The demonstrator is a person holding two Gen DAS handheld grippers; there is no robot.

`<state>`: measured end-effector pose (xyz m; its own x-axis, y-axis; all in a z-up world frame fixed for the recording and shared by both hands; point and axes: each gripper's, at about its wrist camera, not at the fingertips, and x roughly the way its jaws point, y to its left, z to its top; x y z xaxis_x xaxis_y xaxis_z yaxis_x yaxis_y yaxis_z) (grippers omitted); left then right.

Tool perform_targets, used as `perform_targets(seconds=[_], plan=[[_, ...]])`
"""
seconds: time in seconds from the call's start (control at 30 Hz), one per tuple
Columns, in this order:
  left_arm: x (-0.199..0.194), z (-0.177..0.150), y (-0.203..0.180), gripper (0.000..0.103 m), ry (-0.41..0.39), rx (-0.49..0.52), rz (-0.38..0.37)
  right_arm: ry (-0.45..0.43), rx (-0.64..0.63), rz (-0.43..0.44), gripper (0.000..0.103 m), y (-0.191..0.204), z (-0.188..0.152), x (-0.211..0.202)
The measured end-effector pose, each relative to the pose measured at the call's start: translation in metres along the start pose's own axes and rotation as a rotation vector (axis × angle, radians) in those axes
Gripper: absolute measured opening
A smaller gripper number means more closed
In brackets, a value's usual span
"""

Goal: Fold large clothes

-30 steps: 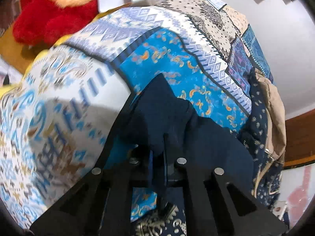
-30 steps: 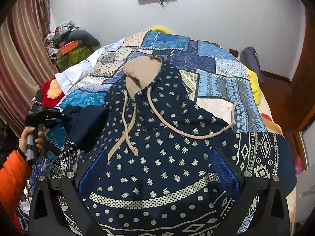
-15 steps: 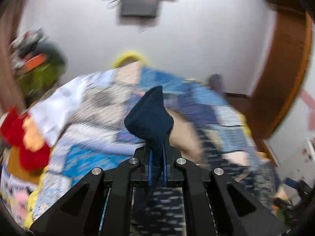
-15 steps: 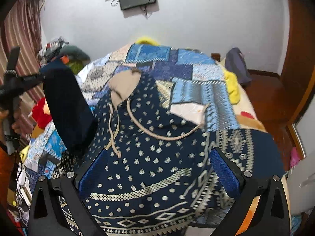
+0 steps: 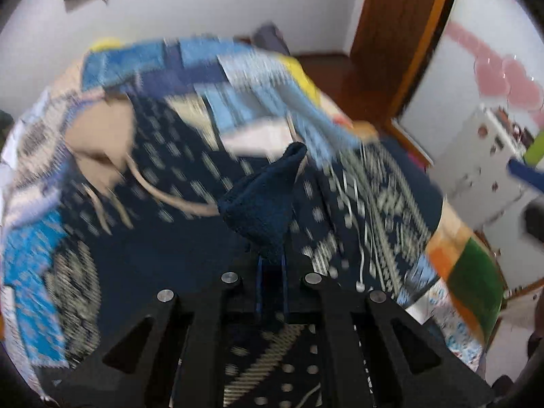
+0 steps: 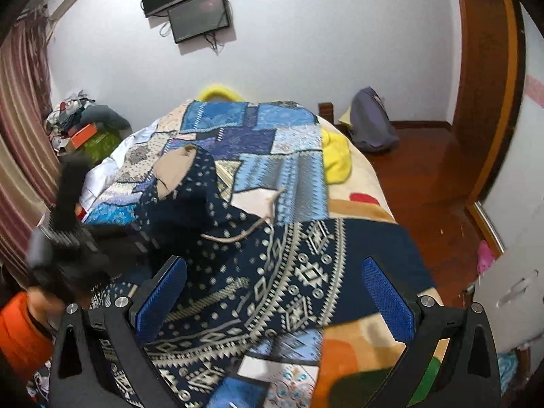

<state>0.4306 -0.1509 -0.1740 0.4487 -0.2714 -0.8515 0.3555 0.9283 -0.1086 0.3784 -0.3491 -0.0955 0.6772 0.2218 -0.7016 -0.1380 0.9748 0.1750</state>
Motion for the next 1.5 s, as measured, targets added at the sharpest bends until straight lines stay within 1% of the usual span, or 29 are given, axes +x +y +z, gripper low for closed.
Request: perform_targets(seconds=[0.07,0.13,0.2,0.23,0.27,0.3,0.33,0.37,0.4,0.47,0.53,0.57,0.6,0.67,0.7,0.83,0.9,1.0,1.07,1.1,1.17,1.3,1.4,1.5], plan=[[0.01,-0.01,-0.009,0.007,0.04,-0.001,-0.034,0.01,-0.001,-0.007,0.103,-0.003,-0.004,0.001],[0.013,-0.018,-0.016,0.007,0.053,0.024,-0.072,0.016,-0.004,-0.014,0.103,-0.003,-0.005,0.003],[0.004,-0.023,-0.023,0.012,0.055,0.068,-0.086,0.02,-0.002,-0.014,0.103,-0.003,-0.005,0.006],[-0.002,-0.025,-0.025,0.022,0.058,0.08,-0.103,0.023,0.002,-0.011,0.103,-0.002,-0.005,0.009],[-0.009,-0.026,-0.024,0.038,0.057,0.083,-0.122,0.025,0.008,-0.007,0.103,-0.001,-0.004,0.011],[-0.018,-0.027,-0.022,0.048,0.044,0.078,-0.128,0.027,0.01,-0.004,0.103,0.001,-0.003,0.013],[-0.028,-0.028,-0.016,0.068,0.018,0.068,-0.121,0.029,0.013,0.002,0.103,0.003,-0.002,0.016],[-0.037,-0.028,-0.01,0.078,-0.011,0.057,-0.109,0.032,0.013,0.008,0.103,0.006,-0.001,0.02],[-0.05,-0.03,0.002,0.081,-0.048,0.04,-0.088,0.034,0.012,0.011,0.103,0.009,0.0,0.022],[-0.065,-0.032,0.028,0.086,-0.077,0.01,-0.039,0.049,0.005,0.024,0.103,0.017,0.002,0.034],[-0.073,-0.037,0.057,0.087,-0.09,-0.016,0.039,0.072,-0.006,0.037,0.103,0.028,0.003,0.048],[-0.077,-0.045,0.08,0.09,-0.089,-0.03,0.11,0.087,-0.013,0.045,0.103,0.034,0.004,0.055],[-0.077,-0.052,0.098,0.091,-0.083,-0.044,0.162,0.098,-0.02,0.052,0.103,0.04,0.003,0.062],[-0.076,-0.068,0.131,0.092,-0.05,-0.078,0.255,0.132,-0.045,0.062,0.103,0.054,0.002,0.08],[-0.073,-0.08,0.151,0.092,-0.021,-0.098,0.3,0.152,-0.06,0.065,0.103,0.063,0.001,0.091],[-0.053,-0.121,0.202,0.092,0.078,-0.142,0.396,0.23,-0.113,0.073,0.103,0.092,-0.007,0.129],[-0.041,-0.146,0.224,0.092,0.126,-0.157,0.424,0.276,-0.14,0.076,0.103,0.106,-0.012,0.148],[-0.024,-0.169,0.241,0.092,0.174,-0.171,0.455,0.348,-0.187,0.071,0.103,0.121,-0.02,0.172],[-0.011,-0.181,0.25,0.092,0.203,-0.175,0.471,0.408,-0.228,0.047,0.103,0.128,-0.027,0.188],[-0.007,-0.184,0.253,0.092,0.199,-0.174,0.48,0.432,-0.242,0.033,0.103,0.129,-0.03,0.195],[-0.005,-0.186,0.253,0.092,0.166,-0.182,0.496,0.465,-0.254,0.013,0.103,0.129,-0.035,0.202],[-0.005,-0.182,0.26,0.092,0.119,-0.221,0.544,0.475,-0.268,-0.015,0.103,0.123,-0.035,0.201],[-0.009,-0.181,0.269,0.091,0.099,-0.248,0.555,0.483,-0.282,-0.036,0.103,0.116,-0.04,0.195],[-0.013,-0.182,0.277,0.09,0.089,-0.25,0.562,0.487,-0.291,-0.067,0.103,0.106,-0.045,0.184]])
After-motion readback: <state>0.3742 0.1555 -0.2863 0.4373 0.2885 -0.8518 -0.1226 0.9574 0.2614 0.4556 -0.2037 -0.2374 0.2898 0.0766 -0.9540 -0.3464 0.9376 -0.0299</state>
